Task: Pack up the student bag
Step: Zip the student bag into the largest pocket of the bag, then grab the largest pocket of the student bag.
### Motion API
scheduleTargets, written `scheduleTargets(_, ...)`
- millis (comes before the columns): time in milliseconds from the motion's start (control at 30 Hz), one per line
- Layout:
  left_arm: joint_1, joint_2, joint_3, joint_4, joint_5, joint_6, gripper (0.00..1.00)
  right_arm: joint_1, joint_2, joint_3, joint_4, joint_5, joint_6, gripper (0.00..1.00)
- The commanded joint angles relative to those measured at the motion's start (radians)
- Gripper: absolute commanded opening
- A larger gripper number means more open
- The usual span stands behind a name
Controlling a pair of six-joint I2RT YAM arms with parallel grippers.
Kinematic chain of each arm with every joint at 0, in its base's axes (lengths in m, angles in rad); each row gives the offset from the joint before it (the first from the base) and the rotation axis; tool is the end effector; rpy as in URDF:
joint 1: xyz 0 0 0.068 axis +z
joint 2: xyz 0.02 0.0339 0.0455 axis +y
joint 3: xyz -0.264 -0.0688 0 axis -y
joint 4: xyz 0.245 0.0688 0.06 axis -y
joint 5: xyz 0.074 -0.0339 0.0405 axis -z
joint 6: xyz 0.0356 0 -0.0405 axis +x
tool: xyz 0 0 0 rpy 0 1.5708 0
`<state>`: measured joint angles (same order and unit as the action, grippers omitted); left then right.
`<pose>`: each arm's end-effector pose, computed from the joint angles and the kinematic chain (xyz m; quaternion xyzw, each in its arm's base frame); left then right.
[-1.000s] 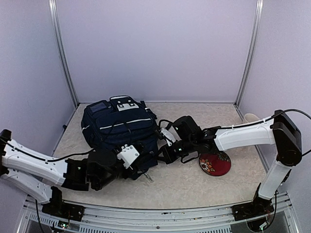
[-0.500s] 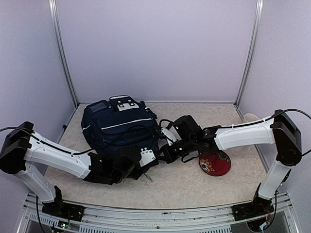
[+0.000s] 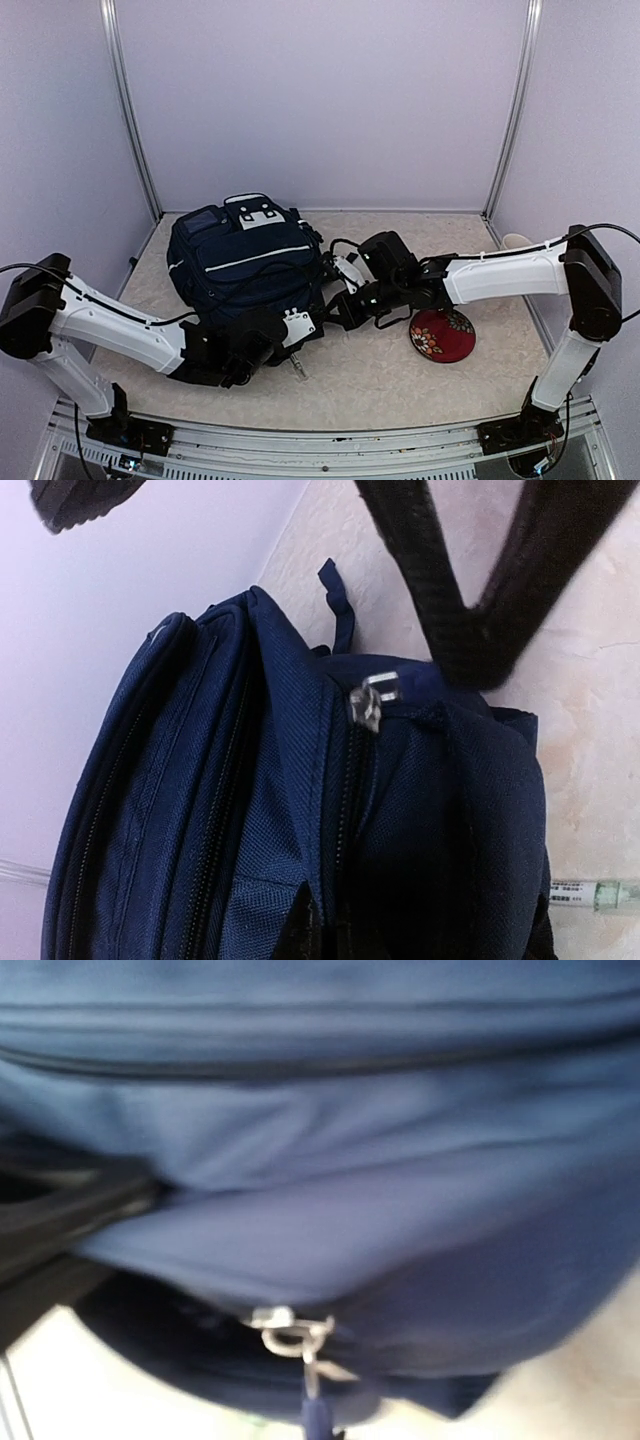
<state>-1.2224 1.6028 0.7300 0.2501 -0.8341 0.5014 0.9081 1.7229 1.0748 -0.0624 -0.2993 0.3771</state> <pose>0.1311 -0.2837 0.1711 0.4971 0.6699 0.1900 0.5177 0.2215 0.3008 0.2039 -0.2958 0.8509 0.3556 0.2489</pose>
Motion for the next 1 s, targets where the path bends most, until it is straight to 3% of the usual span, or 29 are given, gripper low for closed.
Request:
scheduleTargets(0,-0.044,-0.152,-0.068,-0.092,-0.054,-0.051,0.0,-0.062,-0.066,0.01,-0.143,0.132,-0.047,0.0)
scheduleTargets(133,-0.111,-0.247,-0.085,-0.193,-0.035,-0.119,0.0,-0.129,-0.115,-0.023,-0.187,0.167,-0.081,0.0)
scheduleTargets(333,-0.248,-0.399,-0.098,-0.207,0.072,-0.103,0.0,-0.213,-0.158,-0.067,-0.188,0.15,-0.128,0.0)
scheduleTargets(467,-0.246,-0.493,-0.127,-0.175,0.06,-0.09,0.0,-0.214,-0.197,-0.114,-0.122,-0.038,-0.194,0.0)
scheduleTargets(533,-0.246,-0.511,-0.127,-0.179,0.052,-0.089,0.0,-0.154,-0.252,-0.171,-0.019,-0.139,-0.232,0.0)
scheduleTargets(567,-0.246,-0.516,-0.124,-0.181,0.055,-0.092,0.0,-0.111,-0.271,-0.195,0.045,-0.179,-0.247,0.05)
scheduleTargets(667,-0.247,-0.515,-0.124,-0.175,0.067,-0.093,0.0,-0.029,-0.271,-0.254,0.256,-0.275,-0.233,0.36)
scheduleTargets(733,-0.247,-0.504,-0.122,-0.172,0.062,-0.094,0.0,-0.017,-0.22,-0.261,0.358,-0.308,-0.206,0.47)
scheduleTargets(967,-0.253,-0.485,-0.109,-0.166,0.038,-0.104,0.0,0.007,-0.074,-0.222,0.487,-0.34,-0.218,0.52)
